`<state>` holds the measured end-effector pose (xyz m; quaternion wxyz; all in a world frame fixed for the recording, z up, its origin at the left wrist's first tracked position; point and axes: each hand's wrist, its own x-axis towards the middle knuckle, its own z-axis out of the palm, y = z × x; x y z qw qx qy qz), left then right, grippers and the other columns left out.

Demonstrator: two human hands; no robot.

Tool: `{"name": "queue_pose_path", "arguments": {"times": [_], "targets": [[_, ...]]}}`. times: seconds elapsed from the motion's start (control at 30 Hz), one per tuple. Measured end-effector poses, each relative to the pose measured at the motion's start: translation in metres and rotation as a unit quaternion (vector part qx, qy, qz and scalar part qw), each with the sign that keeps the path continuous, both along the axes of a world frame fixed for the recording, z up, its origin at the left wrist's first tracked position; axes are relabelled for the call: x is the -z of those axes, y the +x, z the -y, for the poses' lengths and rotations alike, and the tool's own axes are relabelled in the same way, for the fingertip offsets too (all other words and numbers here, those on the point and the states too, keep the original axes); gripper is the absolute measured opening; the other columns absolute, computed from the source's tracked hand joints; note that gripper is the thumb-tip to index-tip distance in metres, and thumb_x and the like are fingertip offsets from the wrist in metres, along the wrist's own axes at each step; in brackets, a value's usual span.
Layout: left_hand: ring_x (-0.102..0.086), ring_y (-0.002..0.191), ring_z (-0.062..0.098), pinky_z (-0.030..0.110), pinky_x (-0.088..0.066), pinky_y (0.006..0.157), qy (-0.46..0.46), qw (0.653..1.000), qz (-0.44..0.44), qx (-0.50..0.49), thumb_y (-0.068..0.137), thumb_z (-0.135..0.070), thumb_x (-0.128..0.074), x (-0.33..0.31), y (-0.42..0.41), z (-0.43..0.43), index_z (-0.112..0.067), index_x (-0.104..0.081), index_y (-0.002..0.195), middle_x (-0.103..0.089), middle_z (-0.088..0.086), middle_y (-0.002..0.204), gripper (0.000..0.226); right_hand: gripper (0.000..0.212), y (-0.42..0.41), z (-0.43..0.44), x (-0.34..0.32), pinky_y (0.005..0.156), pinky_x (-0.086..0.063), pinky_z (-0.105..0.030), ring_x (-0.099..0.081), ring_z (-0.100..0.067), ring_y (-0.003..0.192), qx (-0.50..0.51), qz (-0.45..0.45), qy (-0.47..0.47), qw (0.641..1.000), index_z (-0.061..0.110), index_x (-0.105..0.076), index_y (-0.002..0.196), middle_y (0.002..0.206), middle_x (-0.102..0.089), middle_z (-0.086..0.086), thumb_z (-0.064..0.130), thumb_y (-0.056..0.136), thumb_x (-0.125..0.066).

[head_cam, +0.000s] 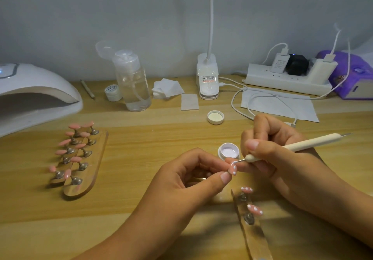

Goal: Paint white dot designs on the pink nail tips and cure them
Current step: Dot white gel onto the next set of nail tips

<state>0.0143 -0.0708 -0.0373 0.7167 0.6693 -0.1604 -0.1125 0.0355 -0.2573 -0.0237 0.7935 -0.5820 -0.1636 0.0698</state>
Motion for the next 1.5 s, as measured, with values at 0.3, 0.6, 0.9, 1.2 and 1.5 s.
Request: {"name": "queue_pose_path", "arguments": {"times": [0.3, 0.6, 0.9, 1.2, 1.5], "targets": [[-0.058, 0.069, 0.004, 0.015, -0.048, 0.066, -0.004, 1.000, -0.010, -0.004, 0.073, -0.020, -0.072, -0.003, 0.001, 0.001, -0.025, -0.074, 0.076, -0.069, -0.007, 0.075, 0.006, 0.017, 0.000, 0.000, 0.000, 0.058, -0.054, -0.021, -0.047, -0.003, 0.048, 0.000, -0.012, 0.005, 1.000, 0.019, -0.054, 0.061, 0.057, -0.049, -0.001, 0.016, 0.070, -0.068], [-0.059, 0.066, 0.004, 0.014, -0.047, 0.063, -0.011, 1.000, -0.010, 0.003, 0.074, -0.018, -0.071, -0.003, 0.001, 0.001, -0.024, -0.074, 0.077, -0.068, -0.008, 0.070, 0.008, 0.019, 0.002, 0.001, -0.001, 0.059, -0.056, -0.028, -0.043, -0.007, 0.050, 0.005, -0.040, 0.045, 0.998, 0.018, -0.051, 0.060, 0.057, -0.046, -0.001, 0.017, 0.070, -0.067], [-0.069, 0.078, 0.010, 0.017, -0.052, 0.066, -0.066, 0.997, -0.015, -0.047, 0.069, -0.018, -0.076, -0.008, -0.006, 0.001, -0.028, -0.074, 0.079, -0.075, 0.002, 0.082, 0.014, 0.021, 0.009, 0.006, -0.007, 0.063, -0.055, -0.025, -0.041, -0.006, 0.052, 0.014, -0.056, 0.067, 0.996, 0.021, -0.049, 0.064, 0.055, -0.039, 0.004, 0.019, 0.081, -0.061], [-0.044, 0.061, 0.007, 0.018, -0.035, 0.057, 0.128, 0.952, 0.266, 0.078, 0.081, -0.020, -0.074, -0.020, -0.033, 0.000, -0.015, -0.071, 0.080, -0.052, -0.006, 0.070, 0.006, 0.023, 0.010, 0.011, -0.006, 0.063, -0.052, -0.021, -0.043, -0.006, 0.056, 0.064, -0.065, 0.056, 0.994, 0.021, -0.043, 0.071, 0.059, -0.039, 0.006, 0.022, 0.090, -0.055], [-0.043, 0.063, -0.002, 0.007, -0.032, 0.064, 0.267, 0.887, 0.355, 0.127, 0.083, -0.026, -0.074, -0.006, -0.030, 0.005, -0.017, -0.077, 0.083, -0.052, -0.006, 0.065, 0.010, 0.021, 0.011, 0.011, -0.005, 0.063, -0.051, -0.021, -0.045, -0.005, 0.055, 0.056, -0.065, 0.048, 0.995, 0.022, -0.046, 0.071, 0.058, -0.042, 0.007, 0.022, 0.090, -0.056]]}}
